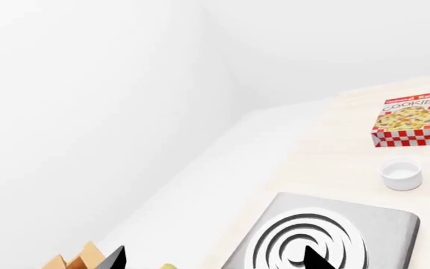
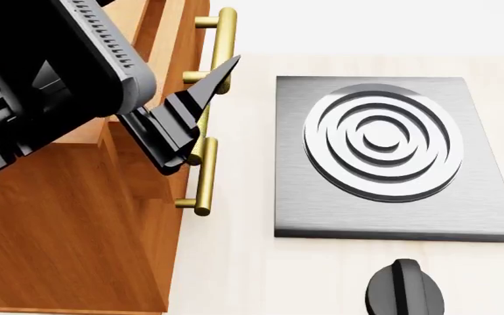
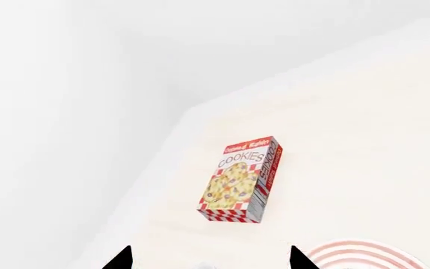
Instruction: Pick the akita bowl on the wooden cabinet and place it on the plate.
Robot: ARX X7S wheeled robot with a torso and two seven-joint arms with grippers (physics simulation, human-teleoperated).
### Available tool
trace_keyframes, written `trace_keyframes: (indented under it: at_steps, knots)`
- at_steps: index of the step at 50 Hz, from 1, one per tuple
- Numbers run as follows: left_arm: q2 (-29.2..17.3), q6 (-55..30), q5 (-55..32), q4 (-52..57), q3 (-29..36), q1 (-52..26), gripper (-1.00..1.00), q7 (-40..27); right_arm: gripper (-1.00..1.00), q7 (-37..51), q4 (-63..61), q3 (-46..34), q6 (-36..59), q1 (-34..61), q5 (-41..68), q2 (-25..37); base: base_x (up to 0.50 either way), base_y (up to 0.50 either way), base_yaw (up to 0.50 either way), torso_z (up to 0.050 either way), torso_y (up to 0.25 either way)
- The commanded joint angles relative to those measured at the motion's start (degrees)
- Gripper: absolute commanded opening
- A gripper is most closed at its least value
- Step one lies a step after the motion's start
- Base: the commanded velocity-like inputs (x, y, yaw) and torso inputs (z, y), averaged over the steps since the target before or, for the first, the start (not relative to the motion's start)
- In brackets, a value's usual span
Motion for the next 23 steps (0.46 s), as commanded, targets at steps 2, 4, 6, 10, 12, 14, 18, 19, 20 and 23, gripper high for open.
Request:
trace_keyframes:
  at_steps: [2, 4, 6, 10, 12, 14, 18, 19, 20, 23]
  knots:
    - [-0.5, -0.3, -0.3, 0.6, -0.4, -0.2, 1.0, -0.3, 1.0, 3.7, -5.3, -1.1, 0.6, 3.5, 2.2, 6.0, 0.0, 0.0, 0.0, 0.0, 0.0]
    - [-0.5, -0.3, -0.2, 0.6, -0.4, -0.2, 1.0, -0.3, 1.0, 4.4, -6.1, -1.5, 0.6, 4.2, 2.5, 7.0, 0.0, 0.0, 0.0, 0.0, 0.0]
    - [-0.5, -0.3, -0.1, 0.6, -0.4, -0.2, 1.0, -0.3, 1.0, 4.6, -6.5, -1.9, 0.5, 4.7, 2.8, 7.6, 0.0, 0.0, 0.0, 0.0, 0.0]
    - [-0.5, -0.3, -0.2, 0.6, -0.4, -0.1, 1.0, -0.3, 1.0, 5.4, -7.6, -2.4, 0.5, 5.7, 3.5, 9.1, 0.0, 0.0, 0.0, 0.0, 0.0]
    - [-0.6, -0.2, -0.2, 0.8, -0.5, 0.0, 1.0, -0.4, 1.0, 5.9, -8.5, -2.4, 0.5, 6.3, 4.0, 10.2, 0.0, 0.0, 0.0, 0.0, 0.0]
    - [-0.7, -0.2, -0.1, 0.9, -0.4, 0.2, 1.0, -0.5, 1.0, 6.7, -9.3, -2.6, 0.5, 7.0, 4.6, 11.5, 0.0, 0.0, 0.0, 0.0, 0.0]
    - [-1.0, -0.3, -0.2, 1.2, -0.5, 0.3, 1.0, -0.7, 1.0, 7.5, -10.6, -2.9, 0.1, 8.2, 5.9, 13.2, 0.0, 0.0, 0.0, 0.0, 0.0]
    - [-1.0, -0.2, -0.2, 1.3, -0.6, 0.3, 1.0, -0.7, 1.0, 7.7, -10.9, -2.8, 0.2, 8.4, 5.9, 13.7, 0.0, 0.0, 0.0, 0.0, 0.0]
    - [-1.1, -0.2, -0.3, 1.3, -0.6, 0.3, 1.0, -0.7, 1.0, 7.9, -11.1, -2.9, 0.1, 8.7, 6.3, 14.0, 0.0, 0.0, 0.0, 0.0, 0.0]
    - [-1.4, -0.2, -0.3, 1.5, -0.7, 0.5, 1.0, -0.8, 1.0, 8.5, -11.9, -2.9, -0.2, 9.6, 7.2, 15.3, 0.0, 0.0, 0.0, 0.0, 0.0]
